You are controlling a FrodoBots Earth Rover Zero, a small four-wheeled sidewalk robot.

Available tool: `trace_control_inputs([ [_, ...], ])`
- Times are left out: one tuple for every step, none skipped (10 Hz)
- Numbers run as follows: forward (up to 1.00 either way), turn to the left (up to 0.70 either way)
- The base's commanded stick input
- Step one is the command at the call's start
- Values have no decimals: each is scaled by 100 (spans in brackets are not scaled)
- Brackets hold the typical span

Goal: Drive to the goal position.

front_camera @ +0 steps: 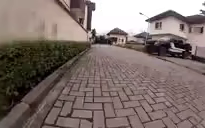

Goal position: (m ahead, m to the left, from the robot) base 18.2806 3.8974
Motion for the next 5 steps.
trace_control_inputs([
  [70, 0],
  [70, 0],
  [70, 0],
  [70, 0],
  [70, -35],
])
